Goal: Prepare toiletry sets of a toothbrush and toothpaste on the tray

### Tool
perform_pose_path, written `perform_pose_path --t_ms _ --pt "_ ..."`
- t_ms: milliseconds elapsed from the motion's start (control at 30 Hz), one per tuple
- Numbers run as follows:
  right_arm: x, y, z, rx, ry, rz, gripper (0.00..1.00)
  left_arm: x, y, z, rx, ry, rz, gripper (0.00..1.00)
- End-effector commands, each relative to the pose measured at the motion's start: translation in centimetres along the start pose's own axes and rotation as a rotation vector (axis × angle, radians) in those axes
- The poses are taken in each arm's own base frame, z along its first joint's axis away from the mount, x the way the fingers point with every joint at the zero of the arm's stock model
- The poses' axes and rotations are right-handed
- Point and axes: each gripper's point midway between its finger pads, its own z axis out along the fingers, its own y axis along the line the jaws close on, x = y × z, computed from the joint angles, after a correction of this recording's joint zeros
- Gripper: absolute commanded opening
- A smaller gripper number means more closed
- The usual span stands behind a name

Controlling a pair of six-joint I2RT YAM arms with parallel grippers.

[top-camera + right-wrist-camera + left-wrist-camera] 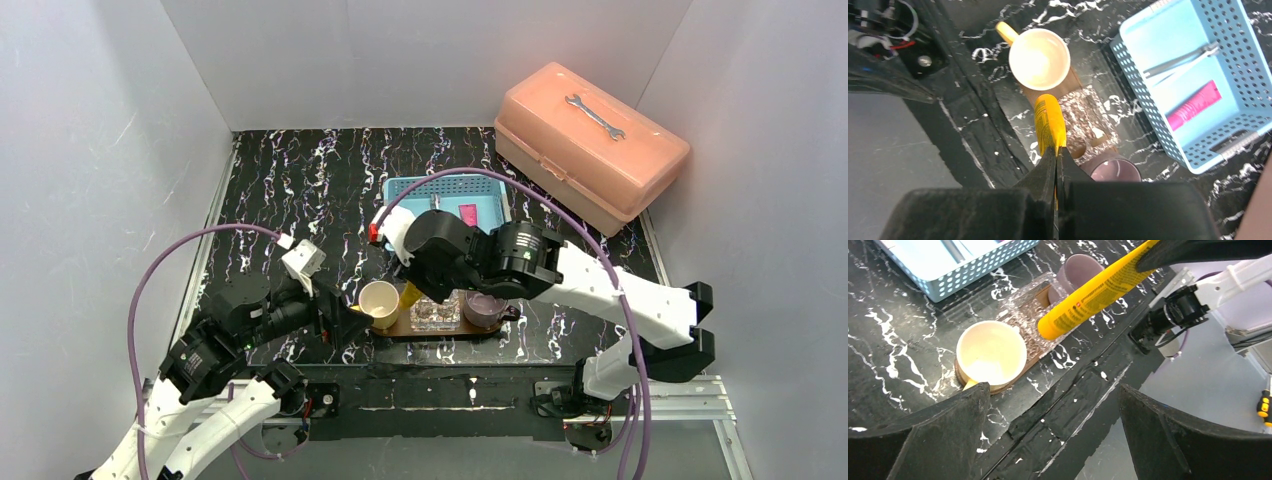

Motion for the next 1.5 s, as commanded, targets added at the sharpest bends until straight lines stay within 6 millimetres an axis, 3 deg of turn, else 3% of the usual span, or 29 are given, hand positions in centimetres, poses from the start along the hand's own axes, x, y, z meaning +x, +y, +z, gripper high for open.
perform_pose_path --t_ms 0,233,633,1467 --pt "-0.7 -2.7 -0.3 0.146 0.013 0.012 0.01 0.8 1.8 -0.1 -0.086 0.013 0.014 0.98" --pt "-0.1 -4.6 1.4 0.21 0.075 0.02 0.01 1.6 2.7 -0.1 -0.12 0.015 0.022 0.98" --pt "1.0 -5.7 3.6 0.202 0.129 0.034 0.01 2.0 3.2 -0.4 -0.141 0.0 0.028 0.98" --pt "2.4 -5.3 5.9 0.143 0.16 0.051 0.01 1.9 3.4 -0.5 -0.15 -0.009 0.03 0.98"
